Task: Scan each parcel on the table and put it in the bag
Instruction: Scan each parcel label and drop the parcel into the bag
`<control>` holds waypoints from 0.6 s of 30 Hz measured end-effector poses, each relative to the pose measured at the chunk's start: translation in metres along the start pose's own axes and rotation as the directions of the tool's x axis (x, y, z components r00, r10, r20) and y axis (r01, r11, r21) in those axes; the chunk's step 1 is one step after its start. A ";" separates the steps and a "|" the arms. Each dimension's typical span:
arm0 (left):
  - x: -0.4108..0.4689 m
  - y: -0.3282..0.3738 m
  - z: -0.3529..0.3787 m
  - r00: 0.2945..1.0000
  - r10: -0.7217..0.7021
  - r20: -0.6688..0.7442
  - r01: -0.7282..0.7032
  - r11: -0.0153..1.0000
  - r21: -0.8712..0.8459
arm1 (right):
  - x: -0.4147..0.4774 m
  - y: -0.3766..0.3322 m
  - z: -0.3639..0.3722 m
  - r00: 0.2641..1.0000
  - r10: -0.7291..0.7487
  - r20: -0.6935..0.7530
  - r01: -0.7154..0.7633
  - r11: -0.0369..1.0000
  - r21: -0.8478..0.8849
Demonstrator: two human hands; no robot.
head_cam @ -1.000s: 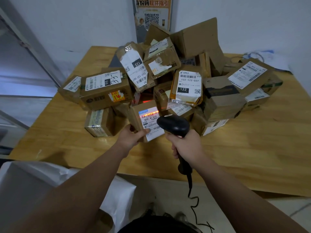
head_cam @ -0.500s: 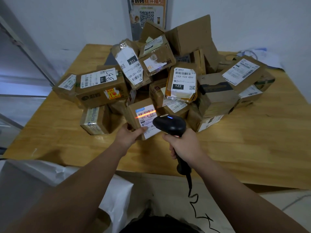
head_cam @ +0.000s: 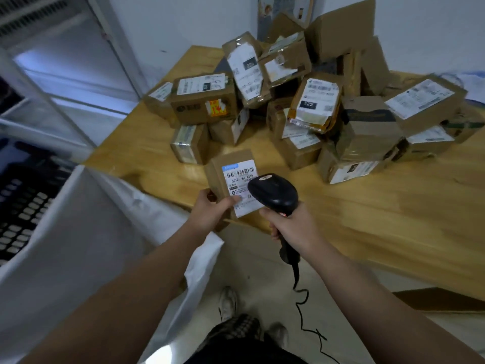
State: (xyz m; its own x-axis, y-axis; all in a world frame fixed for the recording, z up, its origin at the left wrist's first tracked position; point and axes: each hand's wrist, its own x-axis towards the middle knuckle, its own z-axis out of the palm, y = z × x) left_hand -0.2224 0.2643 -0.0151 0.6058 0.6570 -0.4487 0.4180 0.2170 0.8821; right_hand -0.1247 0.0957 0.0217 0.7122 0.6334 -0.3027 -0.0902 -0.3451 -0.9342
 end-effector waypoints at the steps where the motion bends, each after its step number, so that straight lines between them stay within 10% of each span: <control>1: -0.005 -0.007 -0.012 1.000 0.011 -0.011 -0.011 1.000 0.014 | -0.002 0.003 0.008 1.000 0.007 0.020 -0.007 1.000 -0.001; 11: -0.023 -0.082 -0.167 0.976 -0.015 -0.216 0.094 0.928 0.360 | -0.004 0.029 0.103 0.969 0.144 0.199 -0.113 0.981 -0.158; 18: 0.000 -0.143 -0.224 0.894 -0.231 -0.383 0.446 0.526 0.724 | 0.010 0.052 0.196 0.960 0.228 0.164 -0.182 0.949 -0.258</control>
State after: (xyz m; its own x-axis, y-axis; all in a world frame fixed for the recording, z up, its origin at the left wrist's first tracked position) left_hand -0.4339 0.3947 -0.1086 0.1859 0.8138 -0.5506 0.9803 -0.1153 0.1606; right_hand -0.2589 0.2200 -0.0669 0.5485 0.6428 -0.5348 -0.0353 -0.6212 -0.7829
